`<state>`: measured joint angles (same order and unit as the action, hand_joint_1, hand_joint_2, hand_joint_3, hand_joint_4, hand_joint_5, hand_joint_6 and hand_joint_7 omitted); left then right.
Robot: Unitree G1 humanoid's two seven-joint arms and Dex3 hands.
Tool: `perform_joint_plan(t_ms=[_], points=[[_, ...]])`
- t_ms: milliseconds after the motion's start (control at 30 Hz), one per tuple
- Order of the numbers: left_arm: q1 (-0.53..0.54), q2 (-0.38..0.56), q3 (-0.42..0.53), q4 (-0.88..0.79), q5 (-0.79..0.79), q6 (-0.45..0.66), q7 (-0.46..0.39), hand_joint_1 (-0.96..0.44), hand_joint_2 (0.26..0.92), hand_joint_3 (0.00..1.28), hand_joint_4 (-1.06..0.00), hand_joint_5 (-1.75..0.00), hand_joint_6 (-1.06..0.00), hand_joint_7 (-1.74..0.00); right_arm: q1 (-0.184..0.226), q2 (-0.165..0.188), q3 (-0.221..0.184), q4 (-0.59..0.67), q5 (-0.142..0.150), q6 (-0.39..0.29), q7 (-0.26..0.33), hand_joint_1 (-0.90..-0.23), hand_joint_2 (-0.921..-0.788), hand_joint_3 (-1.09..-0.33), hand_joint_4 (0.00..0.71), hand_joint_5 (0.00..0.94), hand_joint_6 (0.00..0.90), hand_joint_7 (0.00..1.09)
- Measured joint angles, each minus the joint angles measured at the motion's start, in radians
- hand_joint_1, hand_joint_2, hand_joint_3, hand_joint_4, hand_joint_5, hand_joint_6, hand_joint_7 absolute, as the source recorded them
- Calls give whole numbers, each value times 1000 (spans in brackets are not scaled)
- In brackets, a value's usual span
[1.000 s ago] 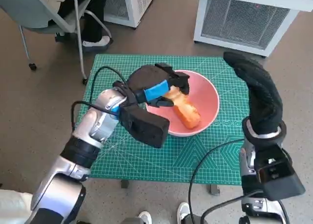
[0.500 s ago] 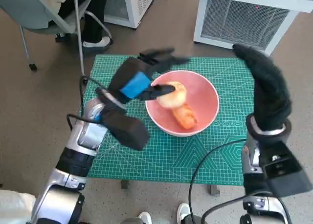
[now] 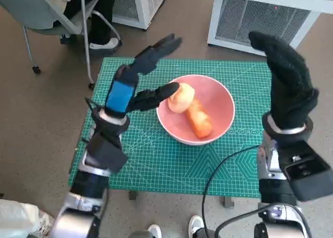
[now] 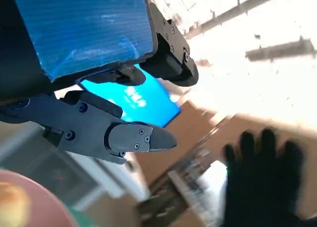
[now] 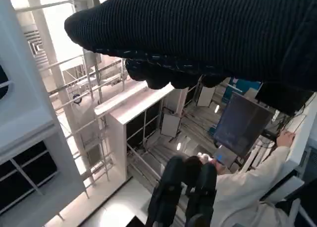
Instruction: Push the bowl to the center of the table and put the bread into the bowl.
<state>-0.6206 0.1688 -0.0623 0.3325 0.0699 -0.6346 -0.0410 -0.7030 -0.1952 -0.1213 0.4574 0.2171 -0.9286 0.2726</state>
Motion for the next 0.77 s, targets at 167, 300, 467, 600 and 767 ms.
perform_joint_plan(t_ms=[167,300,467,600,767], points=[[3,4,15,-7,-9,15,-23,-454,921,329,-483,-3,-538,-20,-4,0,-2,-13,6,10,0,-558,-921,-778,280,2,49,506],[5,10,25,-14,-8,40,-28,-454,921,331,-436,0,-516,-8,-5,1,-3,-14,6,14,0,-557,-921,-780,281,2,54,498],[18,11,38,-48,-34,49,-46,-450,921,334,-430,-4,-518,-8,-6,1,-5,-14,6,16,0,-561,-921,-781,281,2,59,489],[20,-2,43,-56,-87,42,-75,-452,921,336,-438,-8,-530,-14,-9,1,-6,-14,5,18,0,-566,-921,-779,281,2,63,482],[30,-31,48,-55,-157,15,-111,-446,921,339,-445,-10,-545,-23,-11,1,-6,-15,-7,23,0,-574,-921,-777,280,1,67,475]])
